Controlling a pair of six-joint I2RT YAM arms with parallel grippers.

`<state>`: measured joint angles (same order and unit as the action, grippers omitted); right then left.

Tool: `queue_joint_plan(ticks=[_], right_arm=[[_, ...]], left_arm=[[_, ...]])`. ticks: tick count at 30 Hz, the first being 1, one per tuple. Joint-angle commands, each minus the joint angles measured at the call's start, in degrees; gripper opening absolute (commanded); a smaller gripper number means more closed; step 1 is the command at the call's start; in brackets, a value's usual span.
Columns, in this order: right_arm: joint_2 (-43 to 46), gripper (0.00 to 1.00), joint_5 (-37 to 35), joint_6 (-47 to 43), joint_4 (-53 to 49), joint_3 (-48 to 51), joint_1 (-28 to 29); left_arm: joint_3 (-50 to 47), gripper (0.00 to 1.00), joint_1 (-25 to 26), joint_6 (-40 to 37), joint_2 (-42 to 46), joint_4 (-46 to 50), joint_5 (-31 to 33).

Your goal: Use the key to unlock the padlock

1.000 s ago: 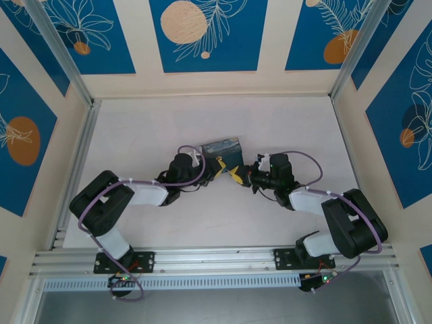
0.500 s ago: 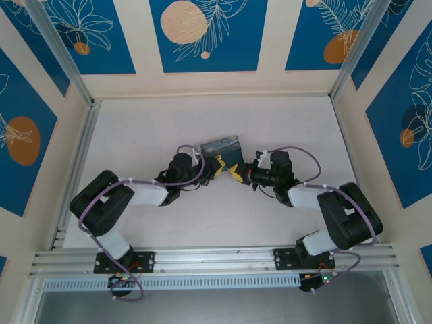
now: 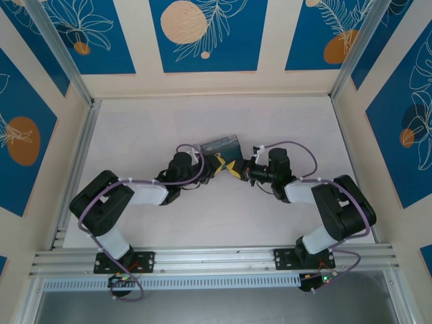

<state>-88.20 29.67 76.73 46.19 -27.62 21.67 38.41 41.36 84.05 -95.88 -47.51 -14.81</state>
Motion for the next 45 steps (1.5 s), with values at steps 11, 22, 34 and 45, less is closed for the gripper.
queue_joint_plan(ticks=[11, 22, 34, 45], right_arm=[[-5.04, 0.0, -3.19, 9.16, 6.89, -6.44, 2.54], [-6.05, 0.01, -3.83, 7.51, 1.27, -6.98, 2.85], [-6.79, 0.44, -3.13, 6.1, 1.35, -5.52, 1.44], [4.83, 0.8, -2.65, -6.11, -20.07, -2.18, -0.56]], left_arm=[[2.11, 0.0, 5.88, -2.21, -6.16, -3.43, -6.38], [0.07, 0.0, 5.99, -8.21, -5.64, 3.1, -1.19], [-3.24, 0.0, 5.47, -7.51, -9.0, -0.18, 4.29], [-2.88, 0.0, 4.66, -8.89, -10.32, 1.24, 4.23]])
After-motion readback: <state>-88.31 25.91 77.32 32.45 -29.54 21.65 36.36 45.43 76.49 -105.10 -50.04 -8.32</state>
